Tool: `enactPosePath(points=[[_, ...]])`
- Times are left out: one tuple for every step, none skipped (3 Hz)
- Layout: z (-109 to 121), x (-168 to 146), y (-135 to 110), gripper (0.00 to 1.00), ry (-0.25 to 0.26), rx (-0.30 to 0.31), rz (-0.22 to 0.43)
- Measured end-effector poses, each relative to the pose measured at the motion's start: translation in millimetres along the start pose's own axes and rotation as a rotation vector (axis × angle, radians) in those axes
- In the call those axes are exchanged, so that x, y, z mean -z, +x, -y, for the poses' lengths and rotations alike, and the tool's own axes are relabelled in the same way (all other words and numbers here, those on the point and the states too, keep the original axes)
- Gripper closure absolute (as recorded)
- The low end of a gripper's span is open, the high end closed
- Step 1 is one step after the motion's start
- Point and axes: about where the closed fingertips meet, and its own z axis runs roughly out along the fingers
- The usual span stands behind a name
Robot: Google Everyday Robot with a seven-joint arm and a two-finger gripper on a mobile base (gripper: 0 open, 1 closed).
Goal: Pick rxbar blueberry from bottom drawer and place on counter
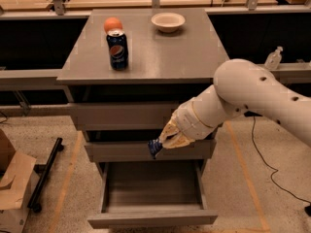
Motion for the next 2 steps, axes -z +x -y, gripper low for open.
enactPosePath(points=[[18,17,15,1.0,0.029,0.024,0.019],[47,59,33,1.0,0.068,0.055,0.0]])
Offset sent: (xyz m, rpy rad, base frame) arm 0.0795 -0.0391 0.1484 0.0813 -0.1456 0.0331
